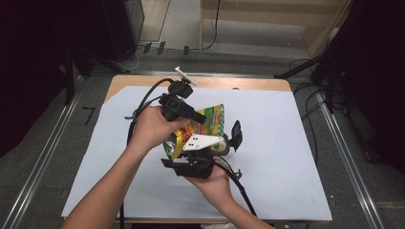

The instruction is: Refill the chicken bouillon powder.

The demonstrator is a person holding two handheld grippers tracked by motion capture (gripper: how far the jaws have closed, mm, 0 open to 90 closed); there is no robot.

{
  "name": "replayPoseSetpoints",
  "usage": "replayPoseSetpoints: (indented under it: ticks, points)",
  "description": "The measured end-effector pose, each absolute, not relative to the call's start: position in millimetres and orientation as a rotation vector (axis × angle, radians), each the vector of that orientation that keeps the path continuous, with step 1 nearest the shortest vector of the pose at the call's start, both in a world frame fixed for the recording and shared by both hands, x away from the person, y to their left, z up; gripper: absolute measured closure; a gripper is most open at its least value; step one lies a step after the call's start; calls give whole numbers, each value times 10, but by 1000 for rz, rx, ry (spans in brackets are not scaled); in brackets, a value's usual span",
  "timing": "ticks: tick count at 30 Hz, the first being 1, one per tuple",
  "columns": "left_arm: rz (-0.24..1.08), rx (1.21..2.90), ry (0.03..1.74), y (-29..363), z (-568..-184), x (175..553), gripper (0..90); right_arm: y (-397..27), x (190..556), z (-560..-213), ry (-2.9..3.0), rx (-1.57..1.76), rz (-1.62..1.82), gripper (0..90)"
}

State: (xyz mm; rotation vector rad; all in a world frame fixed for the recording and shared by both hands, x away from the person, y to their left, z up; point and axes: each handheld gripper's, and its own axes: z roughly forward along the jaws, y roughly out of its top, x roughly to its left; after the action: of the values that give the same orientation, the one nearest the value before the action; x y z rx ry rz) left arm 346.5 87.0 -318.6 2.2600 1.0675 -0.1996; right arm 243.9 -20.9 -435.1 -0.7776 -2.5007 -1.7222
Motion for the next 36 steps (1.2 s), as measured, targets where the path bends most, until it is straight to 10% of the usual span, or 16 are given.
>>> replayPoseSetpoints:
  ticks: [36]
  points:
    - [-227, 2152, 1034, 1167, -3365, 3231, 829, -125, 2345, -4680, -2607, -667, -1709, 526]
